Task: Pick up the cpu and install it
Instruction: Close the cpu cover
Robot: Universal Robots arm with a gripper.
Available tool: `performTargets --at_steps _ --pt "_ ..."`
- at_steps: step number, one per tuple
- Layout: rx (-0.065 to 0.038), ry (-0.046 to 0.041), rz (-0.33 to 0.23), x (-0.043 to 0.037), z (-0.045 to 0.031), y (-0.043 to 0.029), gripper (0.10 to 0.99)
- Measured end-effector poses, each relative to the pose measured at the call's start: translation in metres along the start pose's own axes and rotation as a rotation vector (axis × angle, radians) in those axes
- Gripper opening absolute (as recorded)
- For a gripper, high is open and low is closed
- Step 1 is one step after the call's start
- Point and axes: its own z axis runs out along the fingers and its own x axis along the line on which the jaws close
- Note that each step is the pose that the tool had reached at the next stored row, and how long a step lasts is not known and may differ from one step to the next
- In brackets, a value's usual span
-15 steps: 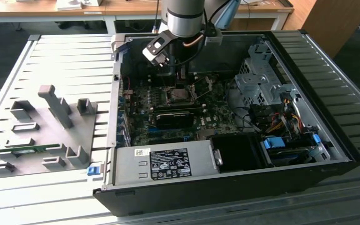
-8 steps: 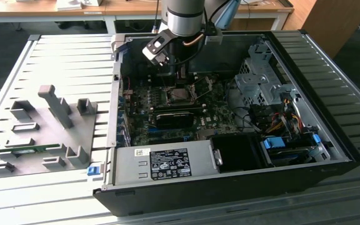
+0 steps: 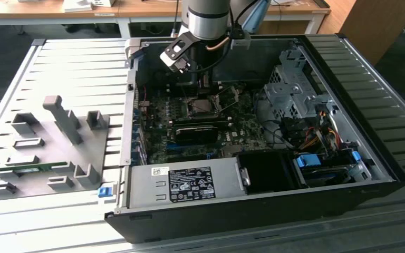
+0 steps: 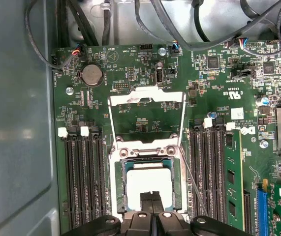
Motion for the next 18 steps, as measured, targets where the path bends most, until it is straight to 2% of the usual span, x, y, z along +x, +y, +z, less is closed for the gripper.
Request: performTargets --at_steps 18 --pt "0.000 0.0000 0.000 -0.0001 -0.0060 0.0000 0.106"
